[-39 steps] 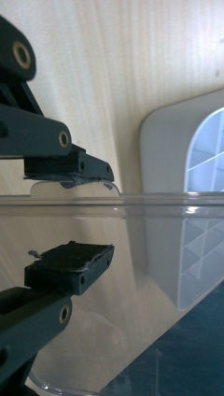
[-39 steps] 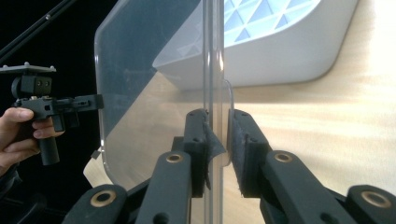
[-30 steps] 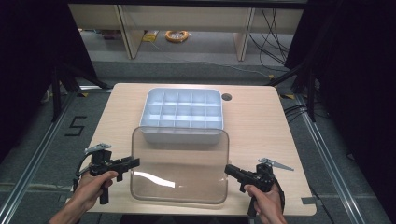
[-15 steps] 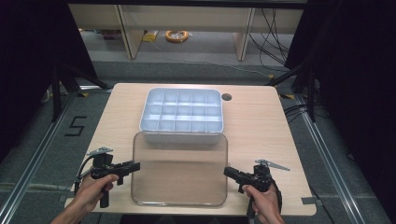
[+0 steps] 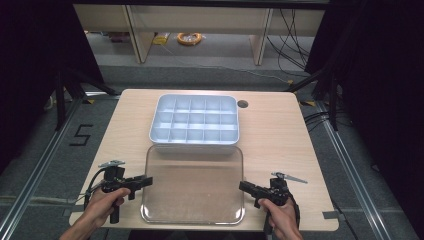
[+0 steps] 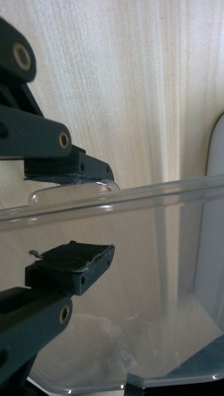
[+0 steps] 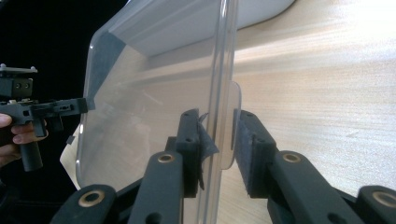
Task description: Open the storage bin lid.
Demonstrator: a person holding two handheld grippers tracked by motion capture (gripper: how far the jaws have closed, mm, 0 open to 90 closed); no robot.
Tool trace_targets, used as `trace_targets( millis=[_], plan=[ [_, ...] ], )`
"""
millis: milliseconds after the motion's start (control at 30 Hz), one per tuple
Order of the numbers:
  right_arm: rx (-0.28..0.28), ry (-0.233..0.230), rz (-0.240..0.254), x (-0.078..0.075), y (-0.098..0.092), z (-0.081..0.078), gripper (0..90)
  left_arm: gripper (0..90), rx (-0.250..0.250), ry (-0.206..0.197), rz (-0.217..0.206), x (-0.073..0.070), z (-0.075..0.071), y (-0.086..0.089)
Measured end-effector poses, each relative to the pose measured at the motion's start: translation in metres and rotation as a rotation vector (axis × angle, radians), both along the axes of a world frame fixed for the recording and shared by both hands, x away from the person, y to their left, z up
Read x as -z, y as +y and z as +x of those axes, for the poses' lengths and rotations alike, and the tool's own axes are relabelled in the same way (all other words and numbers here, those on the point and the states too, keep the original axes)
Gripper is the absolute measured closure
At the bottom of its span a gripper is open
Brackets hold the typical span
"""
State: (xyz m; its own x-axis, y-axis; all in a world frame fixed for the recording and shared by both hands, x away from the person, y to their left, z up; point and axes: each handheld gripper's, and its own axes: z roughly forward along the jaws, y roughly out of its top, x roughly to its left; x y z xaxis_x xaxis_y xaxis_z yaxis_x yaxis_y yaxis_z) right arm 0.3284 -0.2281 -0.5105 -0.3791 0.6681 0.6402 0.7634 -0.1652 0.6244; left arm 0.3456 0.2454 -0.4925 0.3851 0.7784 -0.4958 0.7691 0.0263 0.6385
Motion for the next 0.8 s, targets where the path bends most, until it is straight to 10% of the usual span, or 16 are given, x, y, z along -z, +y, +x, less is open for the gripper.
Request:
trace_targets(
  millis=[800],
  plan=[
    [-0.004, 0.043, -0.048, 0.011, 0.004, 0.008, 69.1, 52.6, 0.012, 0.012, 0.053, 0.017, 0.007, -0.003]
  ],
)
